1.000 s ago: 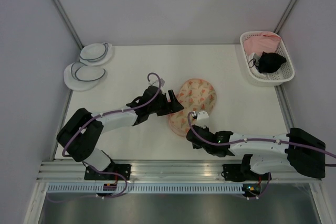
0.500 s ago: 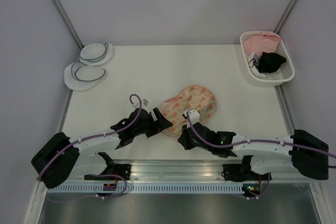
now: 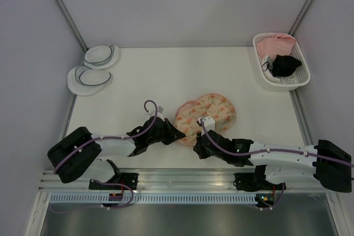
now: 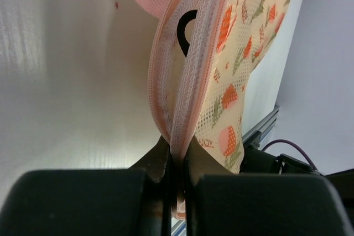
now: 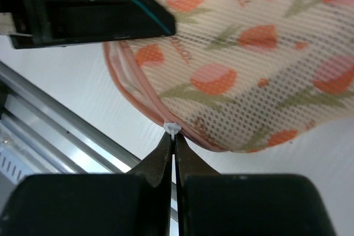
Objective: Unzip the laundry bag and remove the bra
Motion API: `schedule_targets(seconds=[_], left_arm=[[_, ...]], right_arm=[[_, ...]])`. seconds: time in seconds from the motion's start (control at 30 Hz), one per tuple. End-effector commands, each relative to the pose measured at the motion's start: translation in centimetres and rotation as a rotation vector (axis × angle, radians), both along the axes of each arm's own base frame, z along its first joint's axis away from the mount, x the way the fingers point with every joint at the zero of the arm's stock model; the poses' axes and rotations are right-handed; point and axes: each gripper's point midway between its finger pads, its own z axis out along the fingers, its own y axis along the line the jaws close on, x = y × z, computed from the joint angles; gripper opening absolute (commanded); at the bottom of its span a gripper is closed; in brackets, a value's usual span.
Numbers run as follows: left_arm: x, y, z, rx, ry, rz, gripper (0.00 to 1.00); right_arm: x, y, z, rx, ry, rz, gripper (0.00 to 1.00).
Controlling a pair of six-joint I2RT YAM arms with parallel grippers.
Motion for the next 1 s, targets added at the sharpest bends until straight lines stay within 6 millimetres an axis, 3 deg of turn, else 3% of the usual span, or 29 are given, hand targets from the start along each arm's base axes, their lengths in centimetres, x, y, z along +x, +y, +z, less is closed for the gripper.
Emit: schedule_targets(seconds=[0.0, 0.1, 0.33, 0.4, 0.43, 0.5, 0.57, 0.63, 0.77, 0.8, 0.87, 0.9, 0.97], left_arm=[[0.7, 0.2, 1.4, -0.038, -0.033, 0.045, 0.02], [0.5, 0.7, 1.9, -0.039, -0.045, 0.054, 0.02], [0.0, 1.2, 2.3, -0.043, -0.049, 0.066, 0.02], [-0.2, 1.1, 2.6, -0.05, -0.05, 0.059, 0.21], [-0.4, 1.1, 2.5, -0.042, -0.048, 0.057, 0.45], [-0.7, 1.4, 2.7, -0.039, -0.035, 0.07, 0.64], [-1.1, 2.1, 2.3, 0.001, -0.02, 0.089, 0.71], [-1.3, 2.9, 3.0, -0.001, -0.037, 0.122, 0.74], [-2.2, 5.2, 3.3, 0.02, -0.052, 0.162, 0.75], [-2.2, 5.8, 4.2, -0.007, -0.08, 0.177, 0.75], [-2.8, 6.9, 3.9, 0.012, -0.074, 0.189, 0.75], [-2.9, 7.3, 4.5, -0.011, -0.094, 0.197, 0.75], [-3.2, 7.8, 4.6, -0.015, -0.097, 0.2, 0.75]], right_arm=[[1.6, -3.9, 0.2, -0.119, -0.042, -0.171, 0.0], [2.0, -7.6, -0.7, -0.247, -0.044, -0.305, 0.0], [2.2, -9.6, -1.0, -0.305, -0.055, -0.369, 0.0], [2.4, -9.9, -1.1, -0.321, -0.059, -0.383, 0.0], [2.5, -10.3, -1.3, -0.344, -0.061, -0.395, 0.0], [2.8, -10.3, -1.0, -0.345, -0.063, -0.423, 0.01], [3.2, -11.8, -1.0, -0.411, -0.087, -0.479, 0.0], [3.5, -12.9, -0.8, -0.455, -0.09, -0.536, 0.01], [4.3, -15.0, 0.3, -0.488, -0.124, -0.661, 0.0], [4.2, -15.6, 0.6, -0.499, -0.126, -0.685, 0.12], [4.8, -16.0, 2.0, -0.47, -0.157, -0.742, 0.26], [4.5, -17.2, 2.5, -0.509, -0.167, -0.76, 0.46], [4.7, -17.4, 4.2, -0.49, -0.184, -0.798, 0.69]])
